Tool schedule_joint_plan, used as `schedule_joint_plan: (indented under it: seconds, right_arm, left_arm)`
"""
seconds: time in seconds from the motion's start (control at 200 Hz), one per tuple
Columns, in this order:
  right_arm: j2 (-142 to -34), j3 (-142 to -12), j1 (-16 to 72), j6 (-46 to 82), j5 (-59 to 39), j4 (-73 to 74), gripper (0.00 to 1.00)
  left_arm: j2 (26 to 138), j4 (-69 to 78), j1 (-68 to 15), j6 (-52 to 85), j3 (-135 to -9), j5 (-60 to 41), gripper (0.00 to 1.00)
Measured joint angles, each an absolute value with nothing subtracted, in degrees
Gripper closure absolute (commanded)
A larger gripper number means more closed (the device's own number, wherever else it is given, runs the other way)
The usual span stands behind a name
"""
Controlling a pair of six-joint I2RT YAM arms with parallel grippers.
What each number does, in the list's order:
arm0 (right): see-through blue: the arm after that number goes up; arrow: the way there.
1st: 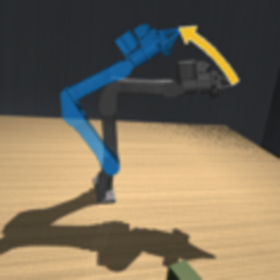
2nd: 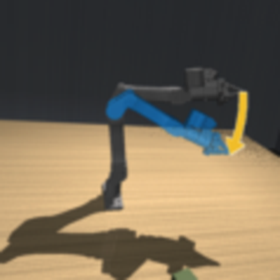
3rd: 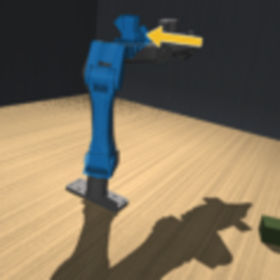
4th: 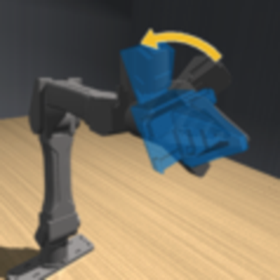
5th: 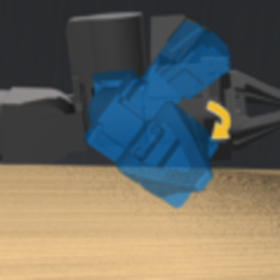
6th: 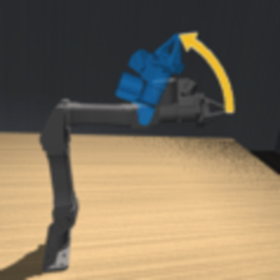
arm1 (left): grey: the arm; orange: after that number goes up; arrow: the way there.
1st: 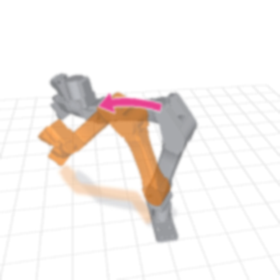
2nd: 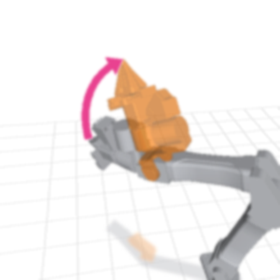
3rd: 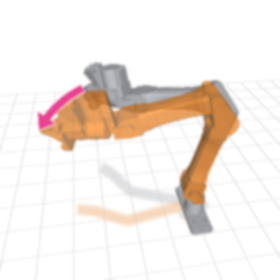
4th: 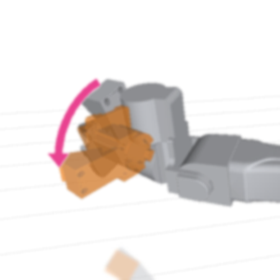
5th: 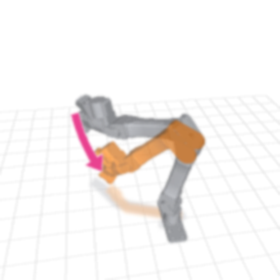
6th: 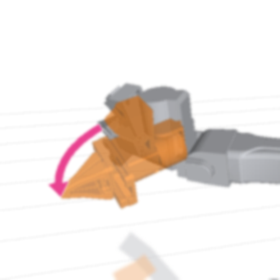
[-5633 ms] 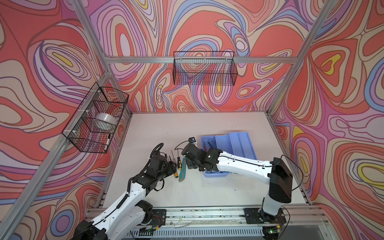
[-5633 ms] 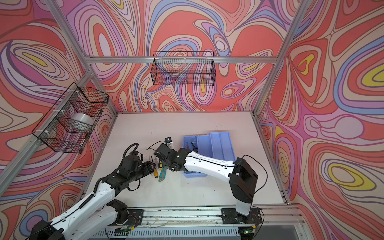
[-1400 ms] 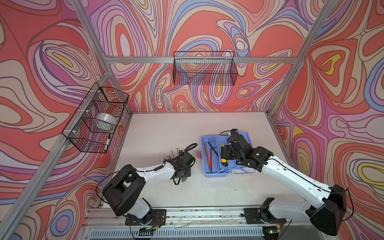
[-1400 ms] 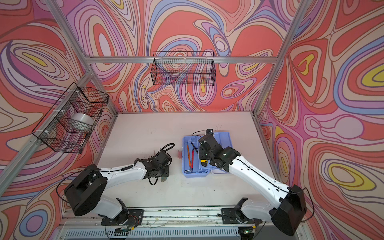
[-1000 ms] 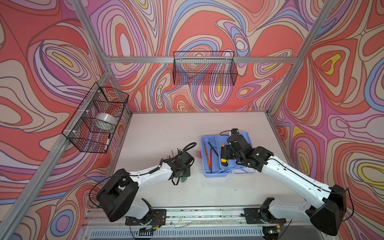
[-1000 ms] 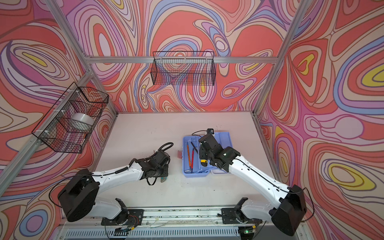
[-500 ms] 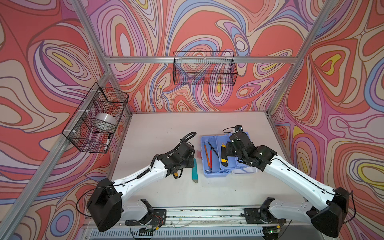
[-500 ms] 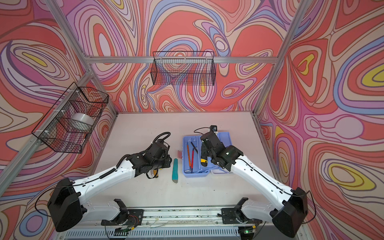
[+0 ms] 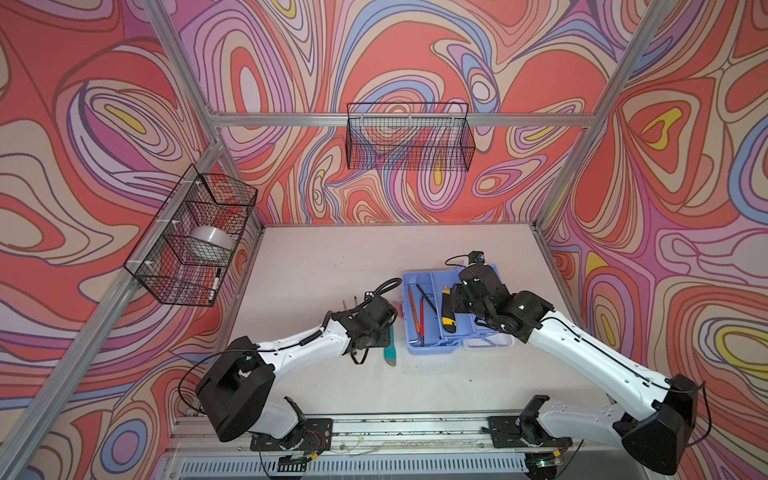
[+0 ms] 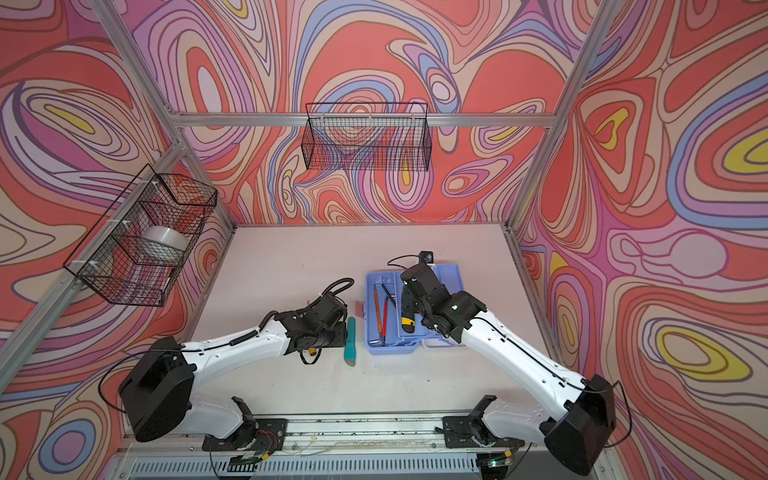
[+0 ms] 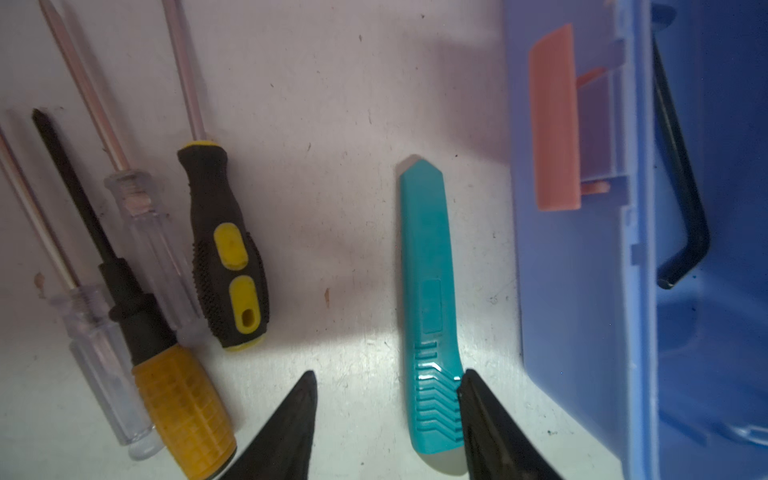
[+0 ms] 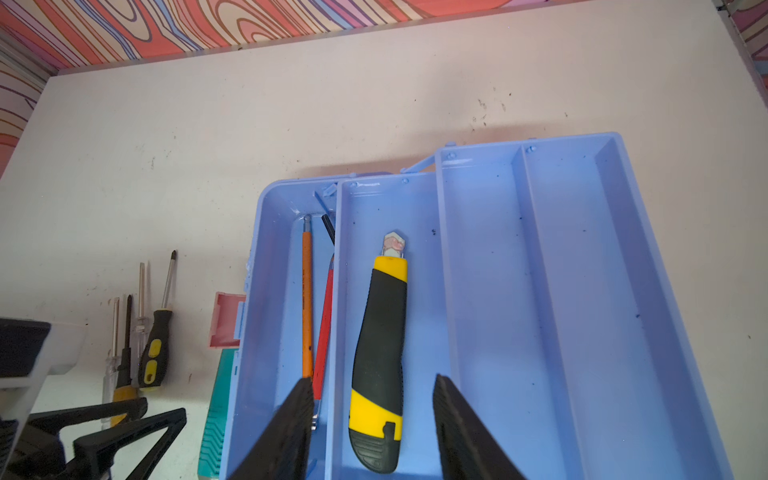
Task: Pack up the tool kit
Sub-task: 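Close the left gripper on the teal utility knife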
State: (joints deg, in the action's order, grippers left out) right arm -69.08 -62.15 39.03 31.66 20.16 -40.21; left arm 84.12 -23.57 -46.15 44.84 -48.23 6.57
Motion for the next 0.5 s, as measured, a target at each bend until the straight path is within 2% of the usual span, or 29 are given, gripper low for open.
schedule_joint_plan:
  seconds: [0.205,0.496]
  right_arm:
    - [-68.3,-61.4,39.0,31.8,20.0,-40.2,0.51]
    - [-67.0,-59.9,39.0,31.8,19.7,-39.8,0.51]
  left_arm:
    - [89.4,-23.3,-47.3,44.9,-50.0,7.7,0.39]
    - [94.3,-22.9,-48.8,45.3,-53.3,9.1,0.39]
